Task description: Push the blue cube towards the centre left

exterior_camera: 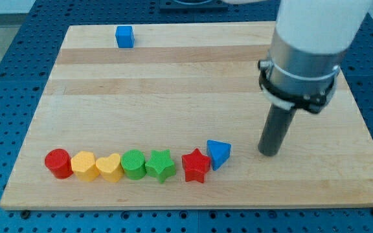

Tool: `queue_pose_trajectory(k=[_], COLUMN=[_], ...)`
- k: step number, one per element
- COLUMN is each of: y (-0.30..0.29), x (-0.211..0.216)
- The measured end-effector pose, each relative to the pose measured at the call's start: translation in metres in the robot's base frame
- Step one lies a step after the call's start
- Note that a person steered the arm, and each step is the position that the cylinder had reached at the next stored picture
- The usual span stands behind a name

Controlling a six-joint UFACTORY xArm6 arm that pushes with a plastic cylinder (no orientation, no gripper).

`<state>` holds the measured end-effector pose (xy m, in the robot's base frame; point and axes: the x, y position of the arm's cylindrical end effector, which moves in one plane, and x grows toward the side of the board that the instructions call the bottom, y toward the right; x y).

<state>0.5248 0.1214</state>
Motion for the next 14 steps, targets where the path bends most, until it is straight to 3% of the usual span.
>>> queue_pose_trajectory(k=[2,4,5,8,9,10,12,13,14], y=[-0.053,-0.058,-0.058,-0.105,-0.15,-0.218,-0.36,-0.391,-0.368], x=[0.012,0.039,0.02,-0.196,-0.278,-0.313,-0.294,-0.288,-0.32])
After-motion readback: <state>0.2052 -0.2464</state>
